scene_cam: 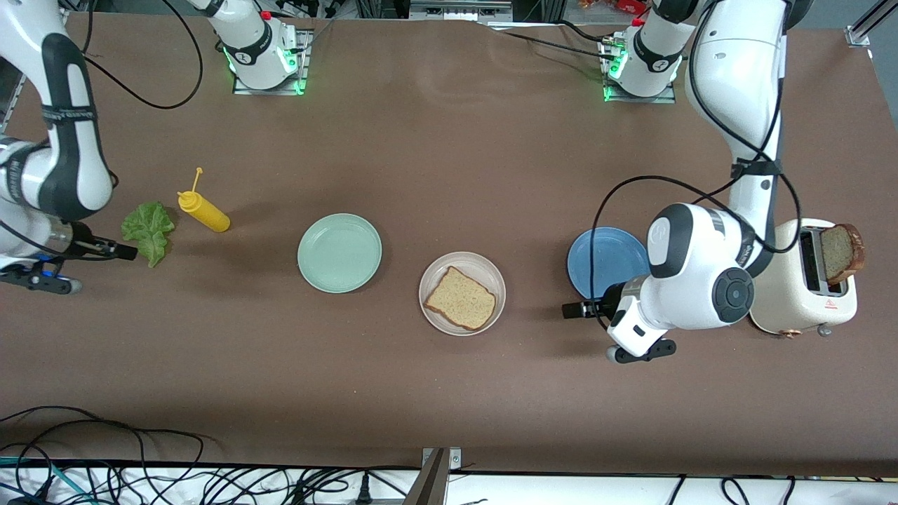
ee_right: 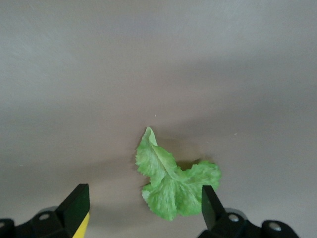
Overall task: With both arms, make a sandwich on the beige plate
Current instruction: 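Raise the left gripper away while the right gripper reaches the lettuce, then grasp the lettuce leaf with the right gripper while the left gripper withdraws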
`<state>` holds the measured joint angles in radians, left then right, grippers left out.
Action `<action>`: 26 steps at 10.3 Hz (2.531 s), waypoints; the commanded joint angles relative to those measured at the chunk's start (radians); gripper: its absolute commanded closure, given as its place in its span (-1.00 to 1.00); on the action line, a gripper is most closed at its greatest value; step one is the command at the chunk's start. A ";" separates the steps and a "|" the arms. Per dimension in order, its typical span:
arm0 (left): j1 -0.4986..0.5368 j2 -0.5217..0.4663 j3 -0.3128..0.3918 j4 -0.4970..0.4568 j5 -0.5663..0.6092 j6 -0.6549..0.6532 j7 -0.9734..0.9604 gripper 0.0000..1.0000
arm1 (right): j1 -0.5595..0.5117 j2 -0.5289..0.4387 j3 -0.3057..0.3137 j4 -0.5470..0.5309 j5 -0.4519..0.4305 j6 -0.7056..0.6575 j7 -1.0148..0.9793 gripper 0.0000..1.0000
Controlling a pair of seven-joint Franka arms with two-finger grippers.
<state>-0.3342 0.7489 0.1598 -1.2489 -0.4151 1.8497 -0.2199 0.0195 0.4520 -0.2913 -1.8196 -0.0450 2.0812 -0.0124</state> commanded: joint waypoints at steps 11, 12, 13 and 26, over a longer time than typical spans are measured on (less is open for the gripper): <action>0.130 -0.219 -0.003 -0.060 0.289 -0.294 0.223 -1.00 | -0.030 0.145 -0.005 -0.106 -0.099 0.049 -0.069 -1.00; 0.129 -0.250 -0.005 -0.060 0.329 -0.317 0.221 -1.00 | -0.038 0.152 -0.005 -0.106 -0.101 0.054 -0.078 -0.99; 0.133 -0.288 -0.003 -0.060 0.334 -0.343 0.228 -1.00 | -0.042 0.157 -0.005 -0.106 -0.099 0.054 -0.084 -0.39; 0.175 -0.434 0.013 -0.044 0.348 -0.432 0.189 -1.00 | -0.026 0.050 0.007 0.242 -0.081 -0.481 -0.067 1.00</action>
<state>-0.1710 0.3066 0.1741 -1.3040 -0.0892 1.4173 -0.0338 -0.0084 0.5268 -0.2990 -1.6874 -0.1265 1.7724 -0.0880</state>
